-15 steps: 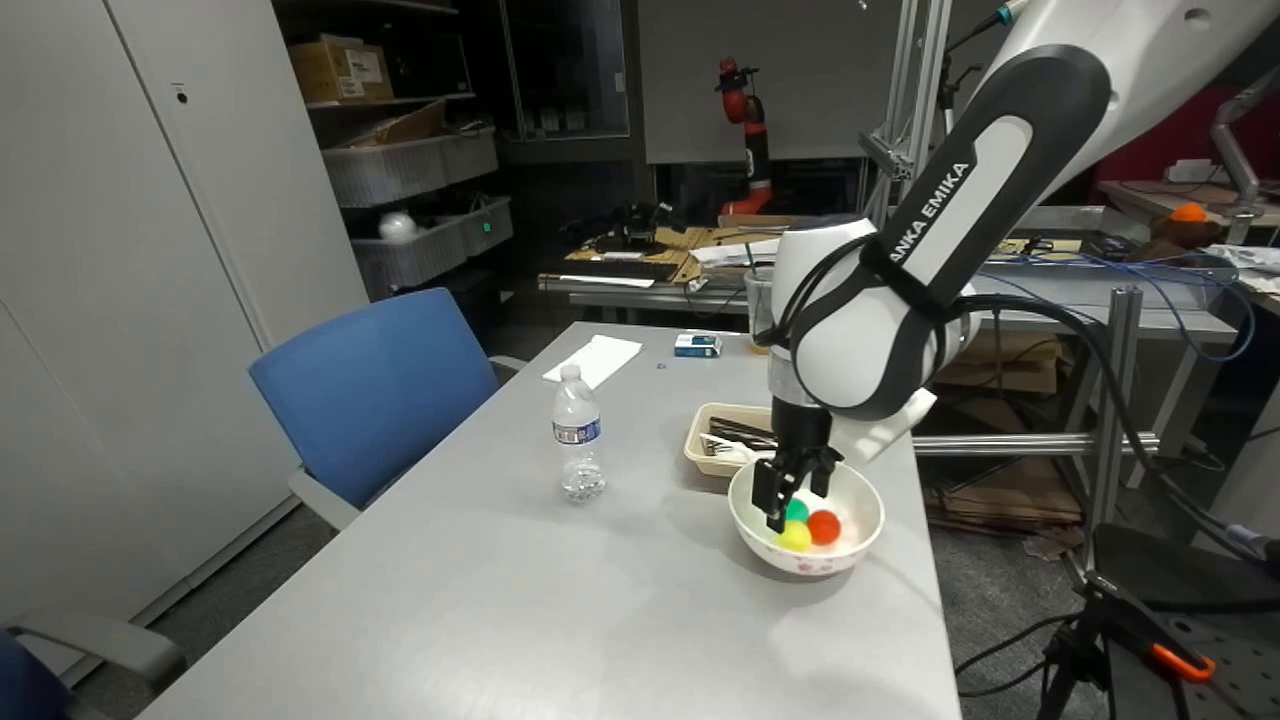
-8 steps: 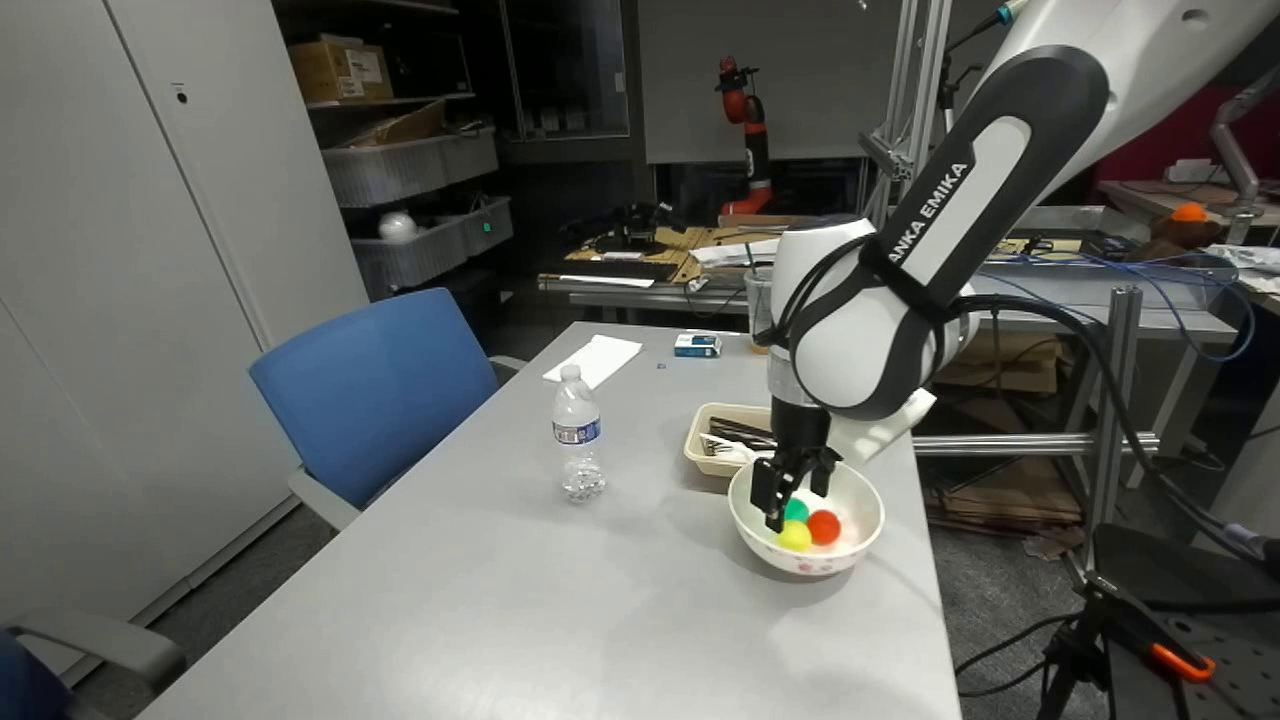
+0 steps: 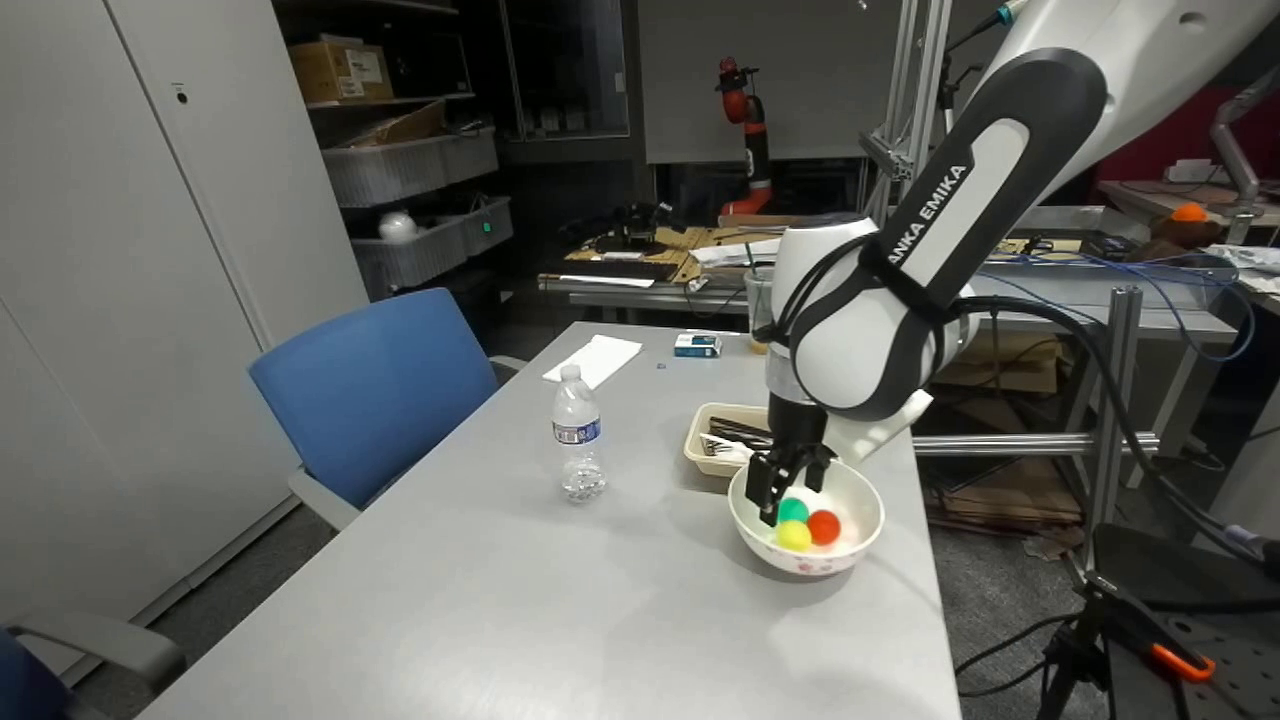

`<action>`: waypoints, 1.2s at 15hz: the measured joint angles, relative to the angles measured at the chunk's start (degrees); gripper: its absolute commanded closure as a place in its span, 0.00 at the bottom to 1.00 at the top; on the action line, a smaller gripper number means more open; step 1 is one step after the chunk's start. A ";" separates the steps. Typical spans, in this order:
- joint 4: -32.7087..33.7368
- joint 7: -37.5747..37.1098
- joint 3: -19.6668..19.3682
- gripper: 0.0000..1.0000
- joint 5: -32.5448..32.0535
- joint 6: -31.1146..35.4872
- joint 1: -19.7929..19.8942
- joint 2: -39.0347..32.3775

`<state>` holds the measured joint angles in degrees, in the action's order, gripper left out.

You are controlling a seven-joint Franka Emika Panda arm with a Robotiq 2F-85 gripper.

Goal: Transfer the balls from the bowl to the plate

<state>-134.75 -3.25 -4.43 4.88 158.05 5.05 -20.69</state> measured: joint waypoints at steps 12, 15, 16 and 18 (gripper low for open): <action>0.05 -0.08 -0.04 0.00 -0.01 -0.01 0.00 -1.05; 0.28 0.03 0.07 0.28 0.03 0.02 0.00 -2.60; 0.45 0.04 0.10 0.31 0.03 0.02 0.00 -3.15; 1.02 0.05 0.14 0.47 0.04 0.02 0.02 -4.16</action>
<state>-133.73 -3.20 -4.29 4.91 158.07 5.07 -24.85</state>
